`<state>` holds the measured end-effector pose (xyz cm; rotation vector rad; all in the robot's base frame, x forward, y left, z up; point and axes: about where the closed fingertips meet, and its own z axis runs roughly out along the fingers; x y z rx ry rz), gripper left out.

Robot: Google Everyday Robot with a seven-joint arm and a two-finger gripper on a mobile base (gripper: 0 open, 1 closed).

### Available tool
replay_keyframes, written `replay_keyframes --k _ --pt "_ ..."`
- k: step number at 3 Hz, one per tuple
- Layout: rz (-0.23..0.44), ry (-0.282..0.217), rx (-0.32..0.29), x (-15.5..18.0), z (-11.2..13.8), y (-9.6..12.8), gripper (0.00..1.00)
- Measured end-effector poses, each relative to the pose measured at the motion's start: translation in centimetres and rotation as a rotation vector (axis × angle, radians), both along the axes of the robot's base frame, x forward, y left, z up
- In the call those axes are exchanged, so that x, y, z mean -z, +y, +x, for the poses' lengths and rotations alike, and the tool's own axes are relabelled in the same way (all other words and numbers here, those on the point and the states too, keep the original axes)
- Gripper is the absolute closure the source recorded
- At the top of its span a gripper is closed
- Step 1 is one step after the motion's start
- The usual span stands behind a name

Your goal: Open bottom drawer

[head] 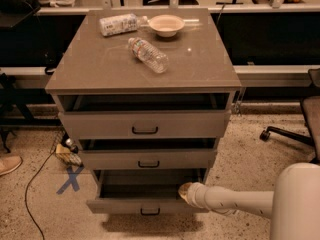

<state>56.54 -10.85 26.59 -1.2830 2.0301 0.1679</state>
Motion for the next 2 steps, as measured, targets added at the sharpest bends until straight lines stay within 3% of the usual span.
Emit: replay_keyframes --k 1,2 --pt "0.060 -0.031 0.097 0.0 2.6 -0.3 0.97" --pt "0.074 -0.032 0.216 0.8 5.5 -1.0 1.00"
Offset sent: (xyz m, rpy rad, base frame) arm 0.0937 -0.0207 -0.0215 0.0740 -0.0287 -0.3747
